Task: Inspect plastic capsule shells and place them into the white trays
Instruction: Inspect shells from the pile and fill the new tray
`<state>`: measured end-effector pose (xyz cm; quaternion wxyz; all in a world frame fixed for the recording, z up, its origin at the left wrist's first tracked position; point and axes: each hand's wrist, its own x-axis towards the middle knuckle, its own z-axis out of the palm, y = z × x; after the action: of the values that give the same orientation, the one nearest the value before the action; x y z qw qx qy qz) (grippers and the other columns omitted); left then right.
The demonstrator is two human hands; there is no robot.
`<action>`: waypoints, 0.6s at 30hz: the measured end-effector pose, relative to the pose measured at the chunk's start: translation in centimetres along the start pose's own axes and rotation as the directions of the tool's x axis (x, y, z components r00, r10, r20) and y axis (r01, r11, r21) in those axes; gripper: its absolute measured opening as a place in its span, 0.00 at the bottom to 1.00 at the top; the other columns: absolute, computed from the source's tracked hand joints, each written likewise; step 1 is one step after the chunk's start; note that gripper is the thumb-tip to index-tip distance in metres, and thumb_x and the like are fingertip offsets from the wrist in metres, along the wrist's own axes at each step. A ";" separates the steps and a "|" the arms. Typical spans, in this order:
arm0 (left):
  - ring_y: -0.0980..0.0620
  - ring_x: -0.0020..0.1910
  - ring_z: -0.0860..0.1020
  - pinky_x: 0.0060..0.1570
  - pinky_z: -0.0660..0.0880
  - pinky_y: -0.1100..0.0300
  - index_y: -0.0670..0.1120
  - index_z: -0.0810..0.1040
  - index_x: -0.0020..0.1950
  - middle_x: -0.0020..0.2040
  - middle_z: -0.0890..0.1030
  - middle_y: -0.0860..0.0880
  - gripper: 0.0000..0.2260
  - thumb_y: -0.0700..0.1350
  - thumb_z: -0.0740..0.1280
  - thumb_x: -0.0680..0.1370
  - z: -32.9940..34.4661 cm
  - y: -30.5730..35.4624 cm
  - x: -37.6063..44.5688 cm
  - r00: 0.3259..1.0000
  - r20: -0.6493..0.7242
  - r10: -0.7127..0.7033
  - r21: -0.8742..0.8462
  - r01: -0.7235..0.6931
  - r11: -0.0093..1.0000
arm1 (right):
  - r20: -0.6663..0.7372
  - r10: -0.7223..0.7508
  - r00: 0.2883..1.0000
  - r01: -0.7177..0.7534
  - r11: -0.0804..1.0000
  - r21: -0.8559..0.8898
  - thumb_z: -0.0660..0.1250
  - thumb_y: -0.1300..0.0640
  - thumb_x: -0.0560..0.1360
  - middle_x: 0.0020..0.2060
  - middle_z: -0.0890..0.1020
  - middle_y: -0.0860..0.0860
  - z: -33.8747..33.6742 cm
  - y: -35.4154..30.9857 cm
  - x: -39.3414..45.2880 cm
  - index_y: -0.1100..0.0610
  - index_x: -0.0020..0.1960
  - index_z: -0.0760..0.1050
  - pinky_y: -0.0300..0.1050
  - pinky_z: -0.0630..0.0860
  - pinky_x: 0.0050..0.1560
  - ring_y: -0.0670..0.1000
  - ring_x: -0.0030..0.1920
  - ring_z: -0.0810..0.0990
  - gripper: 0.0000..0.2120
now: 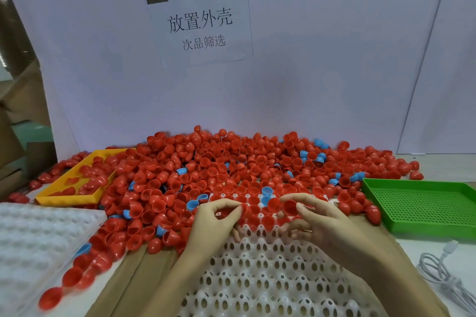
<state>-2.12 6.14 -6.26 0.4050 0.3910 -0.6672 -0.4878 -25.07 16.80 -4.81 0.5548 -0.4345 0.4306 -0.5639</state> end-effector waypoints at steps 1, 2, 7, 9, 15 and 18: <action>0.47 0.32 0.85 0.35 0.80 0.62 0.48 0.89 0.49 0.39 0.87 0.45 0.07 0.40 0.71 0.81 -0.3 0.2 0.1 0.999 -0.017 -0.029 -0.059 0.028 0.998 | -0.008 0.003 1.000 -0.003 1.000 0.017 0.65 0.59 0.82 0.59 0.83 0.68 -0.1 -0.1 -0.1 0.60 0.66 0.81 0.49 0.84 0.50 0.64 0.52 0.86 0.14; 0.46 0.36 0.87 0.37 0.81 0.64 0.49 0.89 0.49 0.43 0.88 0.47 0.08 0.39 0.71 0.81 -0.6 0.3 0.2 0.998 -0.033 -0.053 -0.119 0.049 0.992 | -0.016 0.005 1.000 -0.004 1.000 0.029 0.65 0.60 0.82 0.59 0.83 0.68 -0.2 -0.2 -0.2 0.60 0.66 0.81 0.49 0.84 0.49 0.64 0.52 0.86 0.14; 0.43 0.51 0.88 0.49 0.84 0.60 0.43 0.89 0.51 0.52 0.88 0.43 0.07 0.37 0.71 0.81 -4.6 0.9 1.9 0.980 -0.082 -0.179 -0.397 0.133 0.908 | -0.025 0.005 1.000 -0.004 0.999 0.034 0.64 0.59 0.82 0.58 0.83 0.68 -0.5 -0.3 0.1 0.57 0.63 0.83 0.48 0.85 0.47 0.66 0.51 0.85 0.14; 0.41 0.53 0.87 0.50 0.84 0.58 0.36 0.87 0.52 0.54 0.87 0.37 0.06 0.35 0.70 0.82 -7.5 0.9 4.1 0.953 -0.169 -0.253 -0.487 0.142 0.862 | -0.016 0.004 1.000 -0.004 1.000 0.021 0.65 0.58 0.81 0.58 0.84 0.68 -0.4 -0.4 0.1 0.57 0.63 0.84 0.48 0.85 0.46 0.65 0.51 0.85 0.14; 0.35 0.80 0.64 0.76 0.69 0.46 0.38 0.58 0.83 0.83 0.57 0.38 0.29 0.41 0.66 0.85 -15.9 2.7 10.1 0.902 -0.252 -0.352 -0.759 0.041 0.649 | 0.001 0.008 1.000 -0.008 0.999 -0.041 0.69 0.55 0.79 0.58 0.84 0.65 -0.1 -0.2 0.1 0.55 0.63 0.84 0.46 0.84 0.48 0.65 0.51 0.86 0.14; 0.44 0.82 0.63 0.79 0.65 0.51 0.39 0.60 0.83 0.84 0.58 0.39 0.28 0.43 0.65 0.85 -17.7 3.5 11.4 0.925 -0.262 -0.276 -0.838 -0.076 0.540 | 0.003 0.011 1.000 -0.011 0.999 -0.050 0.70 0.53 0.78 0.58 0.84 0.65 -0.1 -0.3 0.2 0.54 0.64 0.84 0.46 0.84 0.49 0.66 0.52 0.86 0.16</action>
<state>9.63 -9.44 2.45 0.6285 0.2717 -0.2426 -0.6872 -25.22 16.64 -4.53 0.5475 -0.4469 0.4460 -0.5492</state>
